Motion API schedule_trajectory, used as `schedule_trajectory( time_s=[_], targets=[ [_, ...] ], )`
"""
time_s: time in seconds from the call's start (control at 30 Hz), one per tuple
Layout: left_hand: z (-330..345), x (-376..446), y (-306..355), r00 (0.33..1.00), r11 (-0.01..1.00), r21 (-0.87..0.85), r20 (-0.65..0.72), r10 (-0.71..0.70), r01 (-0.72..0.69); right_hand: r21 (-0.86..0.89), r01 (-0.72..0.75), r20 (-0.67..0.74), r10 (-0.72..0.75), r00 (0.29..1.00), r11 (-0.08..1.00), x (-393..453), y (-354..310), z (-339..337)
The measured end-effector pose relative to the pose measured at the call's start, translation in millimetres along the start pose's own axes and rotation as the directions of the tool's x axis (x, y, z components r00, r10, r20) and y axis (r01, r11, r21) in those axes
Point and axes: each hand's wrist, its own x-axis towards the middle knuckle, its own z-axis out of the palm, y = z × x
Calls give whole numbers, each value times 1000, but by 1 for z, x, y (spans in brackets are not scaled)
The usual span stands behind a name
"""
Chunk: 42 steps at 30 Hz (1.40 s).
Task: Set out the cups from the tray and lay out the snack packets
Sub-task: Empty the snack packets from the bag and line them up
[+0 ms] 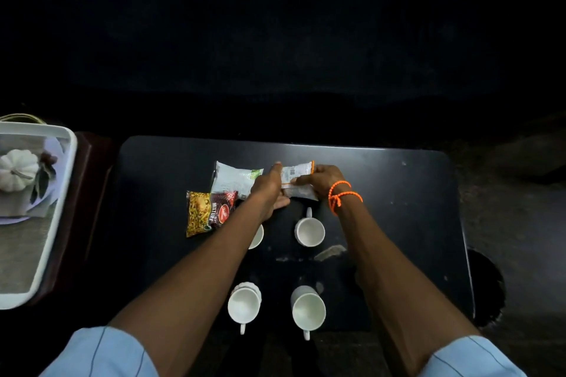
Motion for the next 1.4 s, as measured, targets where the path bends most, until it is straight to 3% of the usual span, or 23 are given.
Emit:
schedule_trajectory(
  time_s=[0.1, 0.17, 0.23, 0.27, 0.3, 0.33, 0.4, 0.43, 0.47, 0.57, 0.77, 1.0, 1.27, 1.4],
  targets=[
    [14, -3, 10, 997, 994, -105, 76, 5, 3, -76, 261, -172, -271, 947, 962, -7, -4, -11],
    [27, -7, 18, 990, 991, -130, 135, 33, -15, -323, 450, -249, -533, 809, 833, -12, -3, -20],
    [39, -7, 22, 988, 997, -59, 145, 59, -50, -670, 472, -173, -738, 652, 574, -17, 1, -30],
    [45, -6, 23, 989, 998, -16, 134, 69, -68, -785, 445, -68, -774, 630, 432, -16, 5, -35],
    [49, -5, 22, 990, 996, 33, 114, 81, -85, -832, 435, 46, -738, 674, 346, -16, 10, -40],
    [51, -3, 20, 991, 990, 93, 86, 102, -110, -834, 436, 136, -641, 756, 338, -14, 14, -43],
    [52, 2, 17, 981, 944, 270, 30, 190, -191, -742, 394, 193, -389, 901, 542, -12, 23, -49],
    [52, 6, 14, 972, 908, 351, 32, 233, -229, -675, 364, 160, -355, 921, 642, -11, 27, -52],
    [52, 8, 11, 964, 877, 406, 56, 259, -259, -627, 351, 94, -380, 920, 695, -9, 30, -55],
    [56, 13, 4, 936, 816, 457, 161, 314, -353, -642, 343, -60, -491, 869, 685, -4, 33, -61],
    [71, 18, -7, 843, 598, 609, 260, 470, -521, -692, 342, 27, -450, 893, 636, 4, 34, -65],
    [70, 21, -12, 806, 416, 710, 379, 455, -569, -633, 333, 53, -390, 919, 699, 0, 46, -76],
    [68, 23, -7, 822, 401, 733, 388, 418, -550, -621, 282, 17, -347, 938, 732, 5, 38, -63],
    [46, 15, 2, 821, 401, 729, 401, 407, -555, -726, 197, -68, -354, 933, 659, -1, 22, -58]
  ],
)
